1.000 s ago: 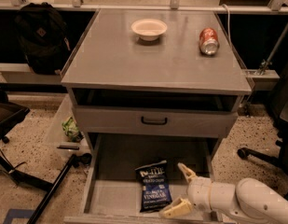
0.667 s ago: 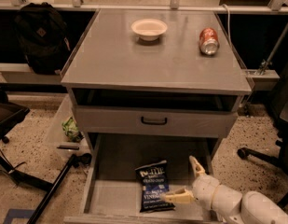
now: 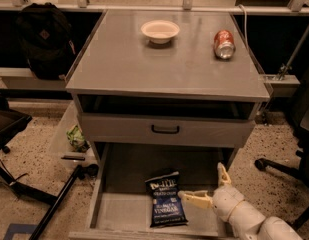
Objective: Pick blue chip bag from middle drawer and place on counter
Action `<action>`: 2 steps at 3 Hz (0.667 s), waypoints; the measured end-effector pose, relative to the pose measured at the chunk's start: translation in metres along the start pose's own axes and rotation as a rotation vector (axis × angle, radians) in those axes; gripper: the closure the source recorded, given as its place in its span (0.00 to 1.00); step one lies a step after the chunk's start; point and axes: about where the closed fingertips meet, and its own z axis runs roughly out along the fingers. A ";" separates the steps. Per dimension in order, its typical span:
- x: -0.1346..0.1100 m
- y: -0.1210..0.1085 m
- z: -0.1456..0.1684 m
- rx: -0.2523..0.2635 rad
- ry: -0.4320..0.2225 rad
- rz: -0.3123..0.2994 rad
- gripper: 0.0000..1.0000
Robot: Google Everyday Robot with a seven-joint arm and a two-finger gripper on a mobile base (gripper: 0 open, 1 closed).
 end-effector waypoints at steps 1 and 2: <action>0.009 0.028 0.018 -0.009 0.030 -0.145 0.00; 0.018 0.056 0.031 -0.037 0.060 -0.260 0.00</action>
Offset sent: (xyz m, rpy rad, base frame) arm -0.0174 0.0960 -0.0329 -0.3665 -0.1416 0.1335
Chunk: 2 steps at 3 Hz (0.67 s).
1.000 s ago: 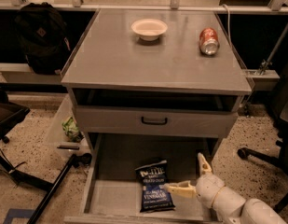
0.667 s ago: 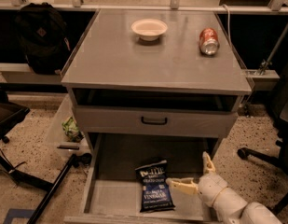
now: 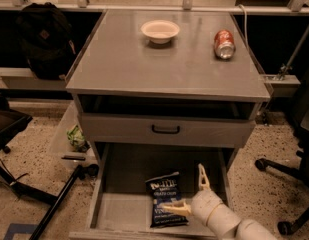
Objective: Pick blue chip bag from middle drawer and place on counter
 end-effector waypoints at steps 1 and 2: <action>0.001 0.017 0.008 -0.017 0.016 -0.071 0.00; -0.002 0.018 0.011 -0.006 0.081 -0.115 0.00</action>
Offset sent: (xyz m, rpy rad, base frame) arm 0.0037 0.0091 0.0127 -0.2763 0.0116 -0.0208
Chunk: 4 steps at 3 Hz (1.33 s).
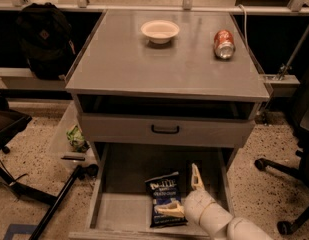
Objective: Pick blue chip bag from middle drawer and place on counter
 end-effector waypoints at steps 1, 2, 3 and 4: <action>0.017 0.023 0.000 -0.028 0.171 -0.029 0.00; 0.024 0.018 0.002 -0.001 0.351 -0.129 0.00; -0.027 -0.027 0.005 0.096 0.486 -0.305 0.00; -0.027 -0.027 0.005 0.096 0.486 -0.305 0.00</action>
Offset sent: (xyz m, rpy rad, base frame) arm 0.0517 -0.0410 0.0832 -0.8027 0.1060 -0.2329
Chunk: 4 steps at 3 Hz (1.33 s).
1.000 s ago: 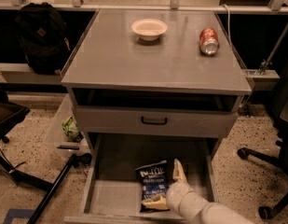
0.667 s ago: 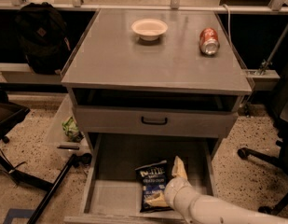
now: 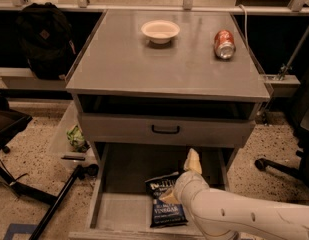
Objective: Pick blue chip bag from middle drawer and place on counter
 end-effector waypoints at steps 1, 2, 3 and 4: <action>-0.002 -0.003 0.005 -0.062 0.017 -0.022 0.00; -0.004 -0.008 0.010 -0.151 0.040 -0.054 0.00; -0.004 -0.008 0.013 -0.201 0.054 -0.072 0.00; -0.003 -0.008 0.015 -0.231 0.063 -0.081 0.00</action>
Offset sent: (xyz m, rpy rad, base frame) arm 0.0216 -0.0019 0.0016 -0.0519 0.2363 0.1601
